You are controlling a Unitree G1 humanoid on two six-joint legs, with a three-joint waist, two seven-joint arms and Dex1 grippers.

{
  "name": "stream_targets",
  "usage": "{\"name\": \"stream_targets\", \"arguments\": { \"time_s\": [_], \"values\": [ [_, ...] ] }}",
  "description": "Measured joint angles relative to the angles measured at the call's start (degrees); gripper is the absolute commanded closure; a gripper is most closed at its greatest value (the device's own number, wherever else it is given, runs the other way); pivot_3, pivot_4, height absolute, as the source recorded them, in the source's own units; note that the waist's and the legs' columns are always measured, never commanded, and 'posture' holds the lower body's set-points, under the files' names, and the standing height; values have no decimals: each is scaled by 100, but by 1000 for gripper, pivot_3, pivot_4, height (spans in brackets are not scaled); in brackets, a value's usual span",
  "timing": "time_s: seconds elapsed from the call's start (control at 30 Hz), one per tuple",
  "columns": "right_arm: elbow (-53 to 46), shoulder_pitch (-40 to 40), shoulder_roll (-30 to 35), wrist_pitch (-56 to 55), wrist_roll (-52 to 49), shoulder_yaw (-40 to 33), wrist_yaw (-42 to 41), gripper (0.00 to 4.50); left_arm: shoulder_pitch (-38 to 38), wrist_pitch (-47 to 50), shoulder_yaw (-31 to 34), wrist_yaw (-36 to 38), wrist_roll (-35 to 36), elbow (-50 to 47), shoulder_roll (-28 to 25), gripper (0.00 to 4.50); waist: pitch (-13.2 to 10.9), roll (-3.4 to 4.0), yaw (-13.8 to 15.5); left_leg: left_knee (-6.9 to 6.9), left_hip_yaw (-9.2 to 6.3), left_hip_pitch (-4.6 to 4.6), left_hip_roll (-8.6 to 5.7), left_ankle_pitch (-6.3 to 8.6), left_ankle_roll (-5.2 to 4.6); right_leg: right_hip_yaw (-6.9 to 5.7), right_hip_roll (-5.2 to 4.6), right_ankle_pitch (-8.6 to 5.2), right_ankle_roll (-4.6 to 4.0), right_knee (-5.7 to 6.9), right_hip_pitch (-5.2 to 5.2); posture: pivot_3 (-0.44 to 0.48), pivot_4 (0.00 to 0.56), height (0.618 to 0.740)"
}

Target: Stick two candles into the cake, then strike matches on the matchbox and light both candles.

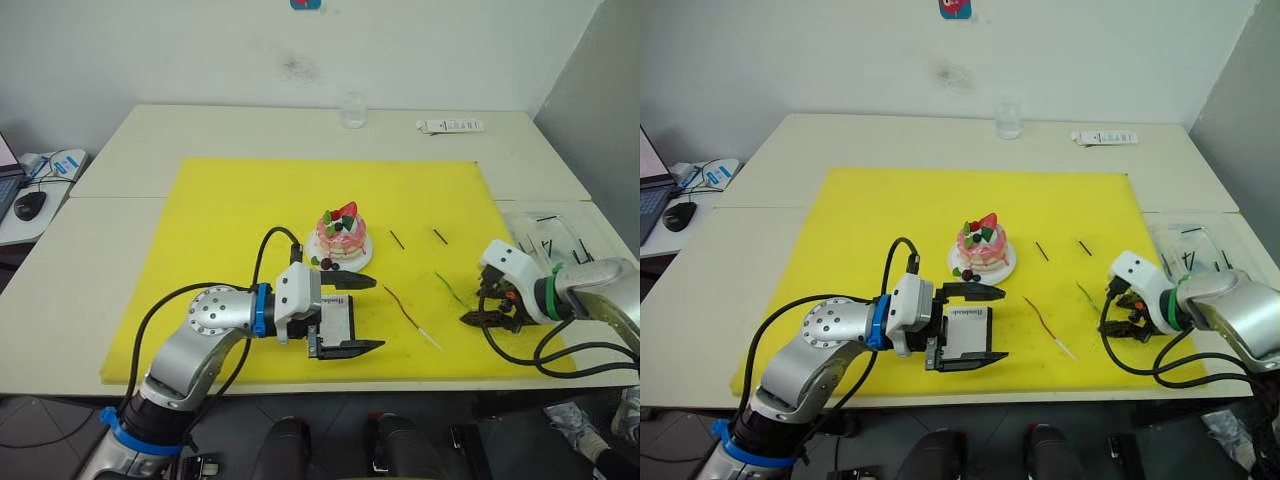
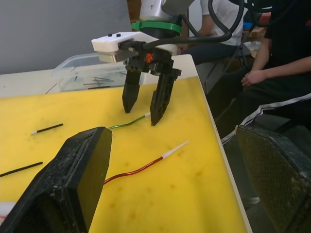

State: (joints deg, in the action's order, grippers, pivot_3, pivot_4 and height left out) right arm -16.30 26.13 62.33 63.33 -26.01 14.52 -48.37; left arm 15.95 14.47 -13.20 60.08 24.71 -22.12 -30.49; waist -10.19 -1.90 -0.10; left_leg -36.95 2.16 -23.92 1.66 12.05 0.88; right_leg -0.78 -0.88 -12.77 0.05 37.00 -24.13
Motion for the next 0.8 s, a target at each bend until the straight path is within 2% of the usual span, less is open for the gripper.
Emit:
{"name": "stream_targets", "arguments": {
  "time_s": [0.17,0.27,0.4,0.73,0.8],
  "values": [
    [87,44,-102,-51,158,46,-108,1256,-38,0,0,-81,-6,-25,14,0,0,0,-3,0,-1,2,5,0,0,0,8,1,2,2,0,0,150,740],
    [140,135,-166,-26,242,87,-167,1927,-38,0,0,-83,-6,-27,30,0,0,0,-7,-1,-1,4,5,0,0,1,8,1,1,5,0,0,150,740],
    [144,212,-212,179,229,81,-221,3283,-35,0,0,-83,-6,-27,42,0,0,0,-7,-2,-2,3,4,0,0,1,8,0,0,6,0,0,150,740],
    [149,243,-212,266,280,91,-363,3283,54,1,0,-87,-6,-19,64,0,0,0,0,0,-3,1,3,0,0,-1,11,1,2,4,0,0,150,740],
    [188,272,-239,292,281,94,-367,3663,71,0,0,-86,-8,-4,81,0,0,0,-1,-1,-3,2,3,0,0,-1,11,1,1,5,0,0,150,740]
  ]
}}
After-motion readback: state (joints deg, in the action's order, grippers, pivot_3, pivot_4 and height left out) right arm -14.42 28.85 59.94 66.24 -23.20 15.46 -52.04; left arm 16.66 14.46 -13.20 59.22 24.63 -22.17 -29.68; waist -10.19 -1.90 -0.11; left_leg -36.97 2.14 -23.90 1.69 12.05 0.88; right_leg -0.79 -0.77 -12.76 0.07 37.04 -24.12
